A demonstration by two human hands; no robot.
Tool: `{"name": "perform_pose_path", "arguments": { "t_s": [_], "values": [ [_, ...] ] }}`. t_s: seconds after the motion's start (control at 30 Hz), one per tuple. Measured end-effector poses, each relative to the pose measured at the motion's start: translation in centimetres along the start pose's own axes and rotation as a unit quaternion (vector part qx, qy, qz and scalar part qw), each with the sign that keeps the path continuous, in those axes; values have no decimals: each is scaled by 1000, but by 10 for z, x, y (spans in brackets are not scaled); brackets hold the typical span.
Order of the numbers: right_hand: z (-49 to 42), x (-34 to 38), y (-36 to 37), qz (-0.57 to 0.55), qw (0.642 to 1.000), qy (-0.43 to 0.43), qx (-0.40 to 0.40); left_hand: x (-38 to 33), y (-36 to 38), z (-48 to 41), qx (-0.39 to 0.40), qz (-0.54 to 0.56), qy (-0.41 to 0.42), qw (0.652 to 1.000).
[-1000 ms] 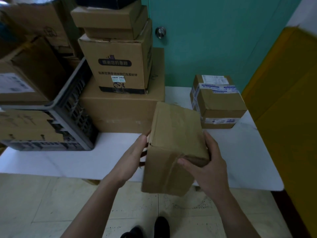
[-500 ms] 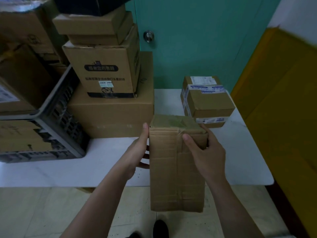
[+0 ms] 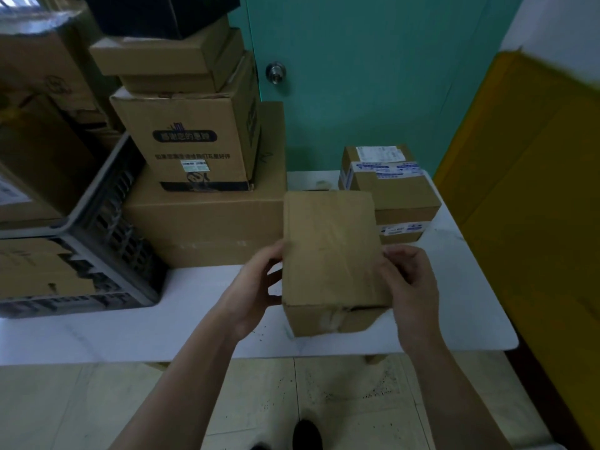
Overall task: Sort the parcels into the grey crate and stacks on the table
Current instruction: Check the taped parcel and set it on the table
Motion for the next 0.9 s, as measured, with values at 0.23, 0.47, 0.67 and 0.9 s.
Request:
{"name": "perform_pose_path", "arguments": {
  "t_s": [0.23, 0.47, 0.67, 0.9],
  "values": [
    [1, -12, 18, 75, 990, 72, 99, 4, 6, 1, 14, -62, -2, 998],
    [10, -13, 16, 104, 986, 65, 117, 7, 10, 6, 39, -81, -3, 996],
    [21, -8, 20, 131, 977, 58, 160, 9, 4, 14, 36, -89, -17, 995],
    [25, 12, 22, 286, 937, 18, 198, 5, 11, 26, 79, -150, -28, 985]
  ]
}}
Point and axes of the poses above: each hand's wrist, its own z-axis away from the middle knuckle, its own y-axis out of the palm, x = y × z, the point moved 10 cm from there along -z, towards the middle knuckle, and after that the axes turned 14 degrees about x, right-handed, at the moved point
